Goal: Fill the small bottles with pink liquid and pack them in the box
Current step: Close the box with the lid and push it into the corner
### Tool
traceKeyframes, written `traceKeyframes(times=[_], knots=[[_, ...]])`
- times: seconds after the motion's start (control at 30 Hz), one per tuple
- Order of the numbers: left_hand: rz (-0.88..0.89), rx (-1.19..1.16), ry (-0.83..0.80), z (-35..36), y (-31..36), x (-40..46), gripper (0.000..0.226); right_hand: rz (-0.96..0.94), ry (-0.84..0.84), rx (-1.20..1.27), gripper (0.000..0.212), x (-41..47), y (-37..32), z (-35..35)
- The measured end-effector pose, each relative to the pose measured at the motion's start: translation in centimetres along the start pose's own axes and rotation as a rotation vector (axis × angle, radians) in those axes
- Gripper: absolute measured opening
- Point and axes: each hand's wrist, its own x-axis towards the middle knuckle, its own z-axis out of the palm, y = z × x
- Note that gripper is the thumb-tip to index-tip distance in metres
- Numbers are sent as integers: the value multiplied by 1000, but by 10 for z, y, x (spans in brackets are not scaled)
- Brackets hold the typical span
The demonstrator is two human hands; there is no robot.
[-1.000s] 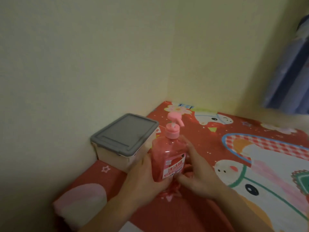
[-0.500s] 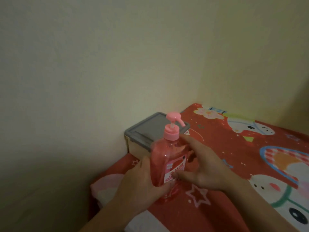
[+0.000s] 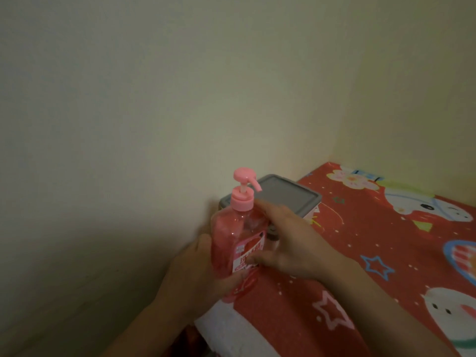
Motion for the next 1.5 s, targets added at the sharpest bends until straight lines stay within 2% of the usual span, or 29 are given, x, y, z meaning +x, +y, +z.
traceKeyframes(times=[0.13, 0.5, 0.77, 0.87, 0.97, 1.5], knots=[[-31, 58, 40, 0, -11, 5, 74, -43, -18, -59, 98, 20, 0, 6], [-143, -116, 169, 13, -27, 23, 92, -69, -34, -160, 101, 57, 7, 20], [-212, -125, 283, 20, -34, 30, 83, -92, -24, -161, 99, 75, 9, 26], [-210, -98, 323, 21, -35, 32, 73, -107, -26, -156, 98, 81, 10, 29], [-243, -107, 322, 19, -39, 34, 66, -115, -34, -148, 98, 87, 8, 32], [-284, -70, 301, 20, -41, 39, 63, -129, -56, -136, 99, 93, 12, 35]])
